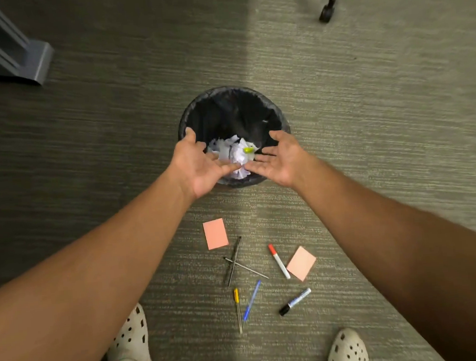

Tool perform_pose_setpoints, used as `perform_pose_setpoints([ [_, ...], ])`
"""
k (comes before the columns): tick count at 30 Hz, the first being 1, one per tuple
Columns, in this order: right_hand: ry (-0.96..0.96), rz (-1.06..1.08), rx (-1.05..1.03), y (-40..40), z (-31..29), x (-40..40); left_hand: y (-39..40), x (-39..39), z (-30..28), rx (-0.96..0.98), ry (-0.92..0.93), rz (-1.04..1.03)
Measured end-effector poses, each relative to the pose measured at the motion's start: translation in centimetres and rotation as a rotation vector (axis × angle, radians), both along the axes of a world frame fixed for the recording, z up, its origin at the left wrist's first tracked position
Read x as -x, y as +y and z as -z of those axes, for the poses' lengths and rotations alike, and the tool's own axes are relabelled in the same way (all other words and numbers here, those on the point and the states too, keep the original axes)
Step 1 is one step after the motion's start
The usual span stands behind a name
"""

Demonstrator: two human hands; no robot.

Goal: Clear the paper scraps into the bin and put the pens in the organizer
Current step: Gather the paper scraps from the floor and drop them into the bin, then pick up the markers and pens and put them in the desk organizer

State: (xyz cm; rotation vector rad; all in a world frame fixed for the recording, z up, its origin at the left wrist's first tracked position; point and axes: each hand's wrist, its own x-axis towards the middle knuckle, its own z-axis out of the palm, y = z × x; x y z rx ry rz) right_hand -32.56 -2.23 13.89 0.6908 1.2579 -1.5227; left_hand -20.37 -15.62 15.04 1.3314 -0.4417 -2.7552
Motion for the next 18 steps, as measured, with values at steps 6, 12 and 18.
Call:
perform_pose_setpoints([
  [6,0.059,-0.015,-0.073,6.9,5.3,-4.0,2.9,-5.8,4.3,0.137,-0.067,0.252],
  [12,0.02,-0.092,-0.267,14.3,13.1,-9.4,7.4,-12.8,11.8,0.205,-0.289,0.437],
  [18,-0.036,-0.15,-0.39,20.6,21.4,-15.0,12.7,-17.8,19.7,0.224,-0.392,0.601],
])
